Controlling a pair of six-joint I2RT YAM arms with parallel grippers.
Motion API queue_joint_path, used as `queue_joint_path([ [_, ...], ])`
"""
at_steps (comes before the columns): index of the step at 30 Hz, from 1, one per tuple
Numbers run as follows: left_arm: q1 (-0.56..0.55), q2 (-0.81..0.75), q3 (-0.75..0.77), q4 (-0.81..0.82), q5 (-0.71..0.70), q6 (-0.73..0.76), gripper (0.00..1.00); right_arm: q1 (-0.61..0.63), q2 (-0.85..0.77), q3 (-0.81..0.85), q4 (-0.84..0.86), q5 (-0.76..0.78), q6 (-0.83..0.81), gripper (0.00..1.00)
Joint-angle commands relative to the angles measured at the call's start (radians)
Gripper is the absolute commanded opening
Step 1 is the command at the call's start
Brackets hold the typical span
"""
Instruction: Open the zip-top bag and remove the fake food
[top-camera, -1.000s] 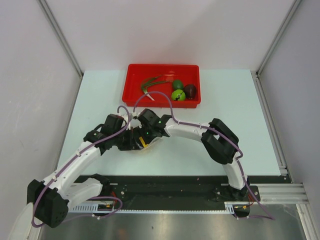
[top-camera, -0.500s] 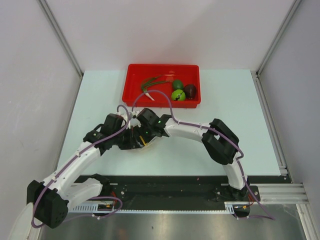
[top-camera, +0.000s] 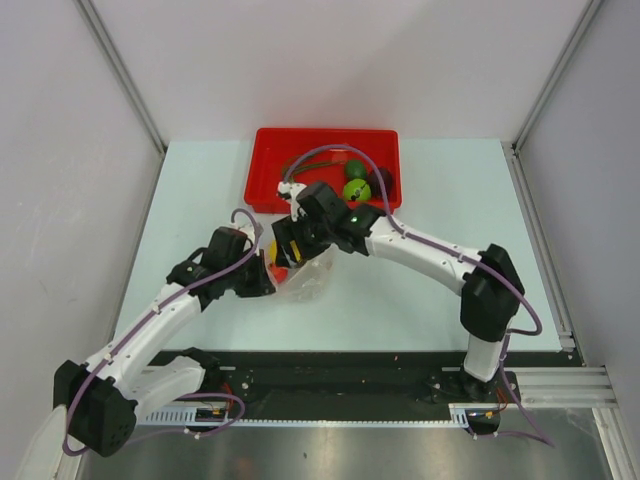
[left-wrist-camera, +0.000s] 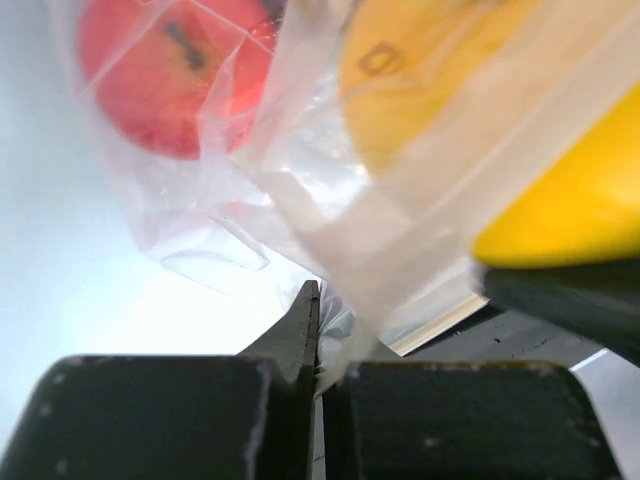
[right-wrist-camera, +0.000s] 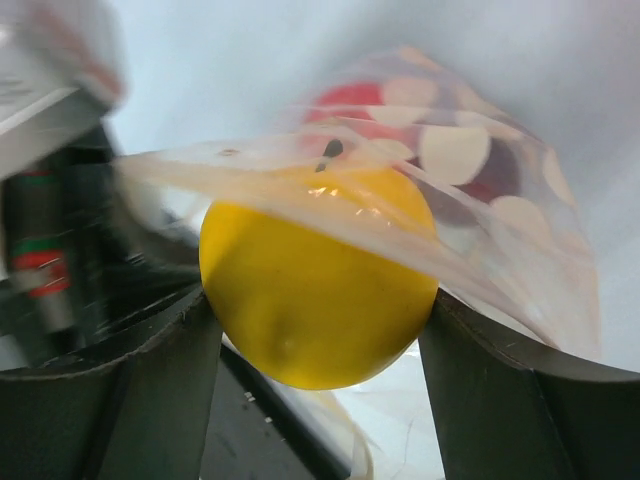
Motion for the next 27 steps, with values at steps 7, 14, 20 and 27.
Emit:
queue_joint_path([
  [7, -0.004, 0.041, 0.086, 0.002, -0.008, 0.105, 0.00, -0.182, -0.129, 0.050, 0.329, -0.419, 0.284, 0.51],
  [14, -0.004, 0.048, 0.137, -0.016, -0.013, 0.134, 0.00, -0.314, 0.007, 0.097, 0.726, -0.551, 0.706, 0.50],
  [20, -0.004, 0.002, 0.097, -0.024, -0.002, 0.125, 0.00, -0.383, 0.202, 0.343, 0.416, -0.352, 0.496, 0.52],
  [27, -0.003, -0.031, 0.132, -0.050, 0.016, 0.160, 0.00, -0.428, 0.492, 0.634, 0.204, -0.231, 0.358, 0.53],
])
